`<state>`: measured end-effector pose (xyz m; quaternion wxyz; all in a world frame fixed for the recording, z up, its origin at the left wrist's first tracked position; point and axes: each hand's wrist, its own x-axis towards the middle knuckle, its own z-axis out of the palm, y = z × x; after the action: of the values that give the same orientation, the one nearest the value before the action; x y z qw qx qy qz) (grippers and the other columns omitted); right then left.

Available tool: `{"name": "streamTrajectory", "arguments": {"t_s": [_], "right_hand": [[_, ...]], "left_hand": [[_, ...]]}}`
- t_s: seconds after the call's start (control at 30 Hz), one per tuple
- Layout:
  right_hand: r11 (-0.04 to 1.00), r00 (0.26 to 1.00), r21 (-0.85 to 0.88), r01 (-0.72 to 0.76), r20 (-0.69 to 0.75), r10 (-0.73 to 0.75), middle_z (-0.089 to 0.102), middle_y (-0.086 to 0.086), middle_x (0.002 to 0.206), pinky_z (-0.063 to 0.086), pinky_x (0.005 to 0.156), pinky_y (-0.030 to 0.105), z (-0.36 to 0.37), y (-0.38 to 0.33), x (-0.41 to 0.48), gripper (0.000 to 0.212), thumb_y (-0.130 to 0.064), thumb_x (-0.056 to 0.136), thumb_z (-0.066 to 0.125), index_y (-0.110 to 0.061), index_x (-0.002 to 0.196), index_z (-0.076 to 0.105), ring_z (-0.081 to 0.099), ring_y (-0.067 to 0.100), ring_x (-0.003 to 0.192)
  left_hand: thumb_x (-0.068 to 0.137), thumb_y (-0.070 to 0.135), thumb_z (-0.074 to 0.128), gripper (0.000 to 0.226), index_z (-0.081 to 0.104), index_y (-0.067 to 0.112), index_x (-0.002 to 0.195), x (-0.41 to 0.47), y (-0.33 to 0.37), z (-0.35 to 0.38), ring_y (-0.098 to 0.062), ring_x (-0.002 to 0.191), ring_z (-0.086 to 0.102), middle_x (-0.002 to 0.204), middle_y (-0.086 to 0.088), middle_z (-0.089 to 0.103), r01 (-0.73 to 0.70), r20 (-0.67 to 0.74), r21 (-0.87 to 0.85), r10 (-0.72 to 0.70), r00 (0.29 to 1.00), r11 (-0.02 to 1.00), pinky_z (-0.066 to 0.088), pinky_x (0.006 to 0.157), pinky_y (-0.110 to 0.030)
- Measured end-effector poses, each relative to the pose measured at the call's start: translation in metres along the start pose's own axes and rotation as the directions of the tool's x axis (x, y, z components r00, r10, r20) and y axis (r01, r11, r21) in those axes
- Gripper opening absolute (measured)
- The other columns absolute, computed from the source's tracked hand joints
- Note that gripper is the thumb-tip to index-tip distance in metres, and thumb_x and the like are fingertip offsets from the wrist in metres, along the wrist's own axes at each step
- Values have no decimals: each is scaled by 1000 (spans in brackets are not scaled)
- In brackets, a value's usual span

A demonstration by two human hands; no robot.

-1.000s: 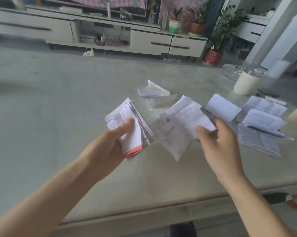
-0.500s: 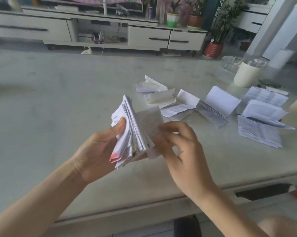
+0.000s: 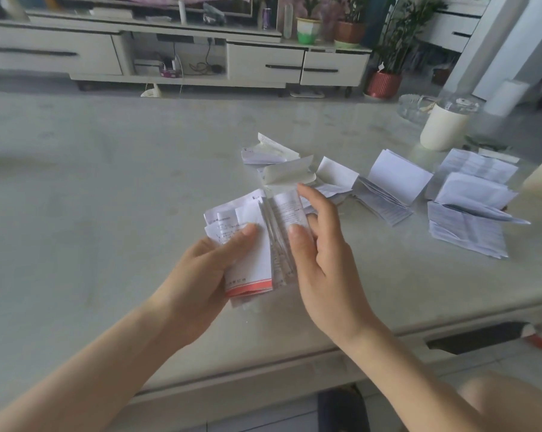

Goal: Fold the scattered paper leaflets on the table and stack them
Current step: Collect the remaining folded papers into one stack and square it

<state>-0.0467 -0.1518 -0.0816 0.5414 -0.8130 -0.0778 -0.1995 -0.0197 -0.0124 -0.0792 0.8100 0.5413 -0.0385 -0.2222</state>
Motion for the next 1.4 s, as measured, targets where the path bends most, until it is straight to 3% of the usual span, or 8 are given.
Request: {"name": "streamTrajectory", "arguments": {"t_s": [0.17,0.33,0.47,0.6,0.8,0.97,1.07,1.4], "right_hand": [[961,980,229,-155,162,119,40,-39,122,29,92,-1,8,-4,-6,48,-40,90,36,-34,137,26,37,-29,112],[924,921,283,-257,361,145,46,-6,141,39,107,42,18,-2,-11,65,-15,91,37,-26,148,10,47,3,126],[934,873,211,-288,458,166,49,-7,138,46,101,38,14,-1,-9,77,3,88,43,-31,147,7,53,6,121],[970,875,86,-229,454,167,57,-13,127,50,89,24,-8,0,6,83,12,79,48,-32,145,25,59,1,108],[972,727,-159,-173,645,235,54,-21,130,45,99,24,-38,-6,13,84,2,68,44,-36,143,34,52,-4,116],[948,897,-314,-59,400,188,61,-9,89,47,63,16,-31,-13,6,64,-18,73,59,-40,131,41,59,8,67],[980,978,-145,-134,139,155,64,0,80,44,62,15,-28,0,7,32,-8,75,70,-21,103,61,57,8,67],[989,932,-120,-86,340,122,60,-10,90,45,78,22,-15,31,-1,20,-26,92,54,-16,103,41,58,9,86]], "left_hand": [[84,34,60,20,66,16,91,-6,-9,10,-14,57,60,74,-6,65,-148,-41,171,157,987,974,45,45,-24],[76,31,54,45,26,37,111,-7,-22,15,-13,89,68,115,-8,61,-318,-233,300,392,890,900,57,78,-40],[88,19,50,65,7,39,133,-7,-23,12,-2,83,66,108,10,57,-310,-213,240,361,908,920,54,57,-21],[82,7,60,56,29,26,125,-1,-12,5,1,73,66,96,3,64,-260,-167,214,297,940,942,51,58,-14],[56,23,80,40,63,12,91,8,13,-19,-13,76,67,84,-3,72,-111,141,647,25,990,754,53,72,-29],[66,25,76,34,59,9,91,7,-3,-11,-19,80,67,88,-8,70,-249,130,558,213,968,792,54,75,-33],[59,20,79,30,54,13,75,11,-9,-15,-17,73,60,74,-5,65,-285,37,381,294,955,879,48,67,-29],[80,9,70,12,66,19,86,20,-16,-21,-1,73,63,81,8,71,-349,173,627,312,934,697,48,70,-13]]}}
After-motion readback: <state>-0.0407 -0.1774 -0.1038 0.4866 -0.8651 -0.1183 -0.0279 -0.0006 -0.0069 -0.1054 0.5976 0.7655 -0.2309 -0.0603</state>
